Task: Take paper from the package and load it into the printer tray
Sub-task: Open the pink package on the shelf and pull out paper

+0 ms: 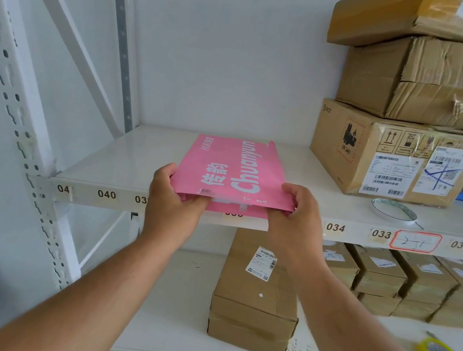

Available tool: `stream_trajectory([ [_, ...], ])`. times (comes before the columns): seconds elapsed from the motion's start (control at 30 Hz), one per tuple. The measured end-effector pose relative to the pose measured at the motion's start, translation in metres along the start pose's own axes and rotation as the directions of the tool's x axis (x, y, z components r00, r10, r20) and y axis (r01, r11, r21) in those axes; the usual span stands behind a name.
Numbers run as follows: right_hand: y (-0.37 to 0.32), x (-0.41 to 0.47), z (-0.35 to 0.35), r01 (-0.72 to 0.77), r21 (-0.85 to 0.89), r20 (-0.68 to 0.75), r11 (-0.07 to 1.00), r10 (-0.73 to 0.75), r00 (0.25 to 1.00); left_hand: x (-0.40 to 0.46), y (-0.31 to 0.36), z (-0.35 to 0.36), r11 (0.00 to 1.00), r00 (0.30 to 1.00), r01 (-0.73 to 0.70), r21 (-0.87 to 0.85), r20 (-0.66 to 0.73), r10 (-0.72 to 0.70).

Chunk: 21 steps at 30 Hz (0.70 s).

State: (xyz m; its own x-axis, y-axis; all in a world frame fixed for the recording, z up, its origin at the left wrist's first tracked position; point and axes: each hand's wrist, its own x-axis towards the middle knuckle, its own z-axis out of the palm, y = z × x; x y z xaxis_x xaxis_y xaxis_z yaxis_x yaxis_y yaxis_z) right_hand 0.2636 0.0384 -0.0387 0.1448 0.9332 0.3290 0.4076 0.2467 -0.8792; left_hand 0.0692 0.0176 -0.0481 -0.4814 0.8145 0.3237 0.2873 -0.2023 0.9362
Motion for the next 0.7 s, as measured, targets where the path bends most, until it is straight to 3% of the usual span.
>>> stream_trajectory([
  [0.33,-0.010,0.004,-0.008,-0.104,0.120,0.050,0.987,0.098,0.994,0.007,0.011,0.001,0.998,0.998,0.062,-0.019,-0.007,-0.062],
  [0.7,-0.017,0.006,0.002,-0.103,0.005,0.001,0.995,0.103,0.995,0.008,0.013,0.003,0.996,0.996,0.087,0.005,-0.003,-0.087],
])
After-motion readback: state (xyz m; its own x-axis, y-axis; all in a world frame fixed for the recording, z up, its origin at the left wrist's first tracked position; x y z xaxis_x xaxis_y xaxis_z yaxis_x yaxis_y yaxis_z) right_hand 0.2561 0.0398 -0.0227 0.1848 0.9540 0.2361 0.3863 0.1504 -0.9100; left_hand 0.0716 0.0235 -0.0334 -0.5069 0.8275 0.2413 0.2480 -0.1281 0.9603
